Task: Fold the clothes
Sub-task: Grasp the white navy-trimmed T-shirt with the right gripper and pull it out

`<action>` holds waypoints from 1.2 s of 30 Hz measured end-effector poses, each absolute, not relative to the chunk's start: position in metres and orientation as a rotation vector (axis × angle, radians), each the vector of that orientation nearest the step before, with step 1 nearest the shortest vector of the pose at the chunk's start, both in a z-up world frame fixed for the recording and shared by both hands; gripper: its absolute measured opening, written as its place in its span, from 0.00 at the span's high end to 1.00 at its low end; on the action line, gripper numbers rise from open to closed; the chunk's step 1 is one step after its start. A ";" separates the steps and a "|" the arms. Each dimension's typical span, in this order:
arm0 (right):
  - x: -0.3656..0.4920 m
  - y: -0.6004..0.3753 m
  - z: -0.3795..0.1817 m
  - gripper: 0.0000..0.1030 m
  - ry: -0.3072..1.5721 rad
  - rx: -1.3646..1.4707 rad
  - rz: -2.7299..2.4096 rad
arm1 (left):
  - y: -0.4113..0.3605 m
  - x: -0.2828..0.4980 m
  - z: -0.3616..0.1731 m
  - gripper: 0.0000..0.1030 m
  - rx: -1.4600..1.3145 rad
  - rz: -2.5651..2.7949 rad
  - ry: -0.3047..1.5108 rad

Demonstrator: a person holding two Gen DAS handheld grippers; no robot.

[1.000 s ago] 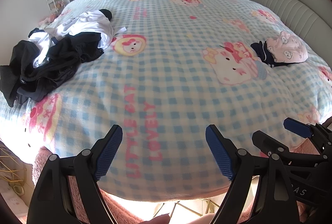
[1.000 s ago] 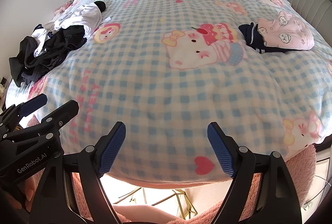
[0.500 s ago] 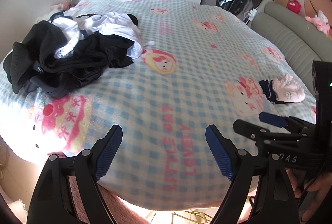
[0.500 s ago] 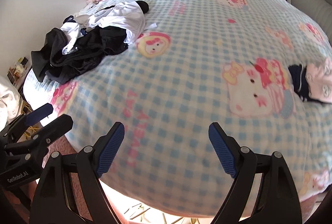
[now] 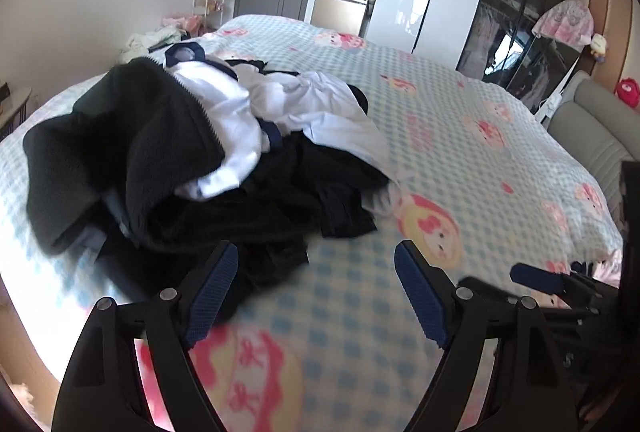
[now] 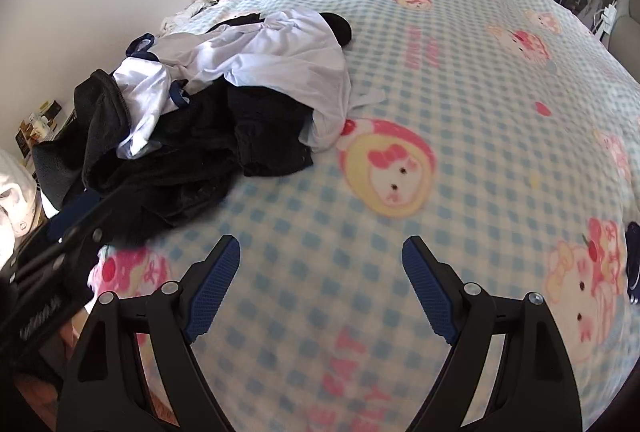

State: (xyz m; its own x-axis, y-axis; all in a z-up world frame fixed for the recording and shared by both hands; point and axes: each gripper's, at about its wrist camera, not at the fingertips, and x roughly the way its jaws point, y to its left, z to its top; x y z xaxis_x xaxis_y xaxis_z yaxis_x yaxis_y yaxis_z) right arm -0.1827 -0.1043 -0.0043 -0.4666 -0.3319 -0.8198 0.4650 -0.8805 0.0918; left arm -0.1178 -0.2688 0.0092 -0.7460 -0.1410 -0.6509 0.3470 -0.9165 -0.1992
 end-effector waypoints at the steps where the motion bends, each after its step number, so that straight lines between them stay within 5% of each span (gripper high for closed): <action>1: -0.194 -0.110 -0.008 0.18 0.232 1.260 -2.366 | -0.277 -0.134 0.006 0.20 0.957 -2.662 0.474; 8: -0.267 -0.163 -0.029 0.18 0.478 1.165 -2.377 | -0.316 -0.187 -0.032 0.20 0.986 -2.591 0.648; 12: -0.309 -0.193 -0.060 0.19 0.374 1.267 -2.302 | -0.317 -0.188 -0.051 0.20 1.076 -2.614 0.555; 13: -0.318 -0.195 -0.067 0.36 0.350 1.307 -2.279 | -0.319 -0.187 -0.052 0.20 1.076 -2.616 0.568; 14: -0.323 -0.195 -0.072 0.73 0.353 1.341 -2.280 | -0.321 -0.186 -0.052 0.20 1.075 -2.614 0.583; 21: -0.330 -0.165 -0.048 0.93 0.381 1.306 -2.430 | -0.308 -0.193 -0.056 0.19 1.096 -2.588 0.458; 27: -0.323 -0.145 -0.009 0.90 0.379 1.209 -2.429 | -0.309 -0.189 -0.054 0.19 1.044 -2.581 0.506; 30: -0.320 -0.161 -0.019 0.67 0.442 1.209 -2.384 | -0.312 -0.186 -0.054 0.19 1.004 -2.578 0.554; 32: -0.323 -0.168 -0.035 0.37 0.440 1.231 -2.345 | -0.311 -0.184 -0.052 0.19 0.986 -2.596 0.573; 34: -0.334 -0.180 -0.061 0.22 0.483 1.281 -2.304 | -0.311 -0.184 -0.051 0.19 0.981 -2.608 0.590; 36: -0.348 -0.189 -0.087 0.32 0.509 1.338 -2.258 | -0.312 -0.184 -0.051 0.19 0.986 -2.617 0.606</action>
State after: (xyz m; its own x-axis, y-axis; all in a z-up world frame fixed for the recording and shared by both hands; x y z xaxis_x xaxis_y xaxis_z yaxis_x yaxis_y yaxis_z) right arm -0.3478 -0.1892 -0.0869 -0.4186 -0.2009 -0.8857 0.5616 -0.8237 -0.0785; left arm -0.1844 -0.3121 -0.0510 -0.7283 -0.1100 -0.6764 0.3960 -0.8731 -0.2844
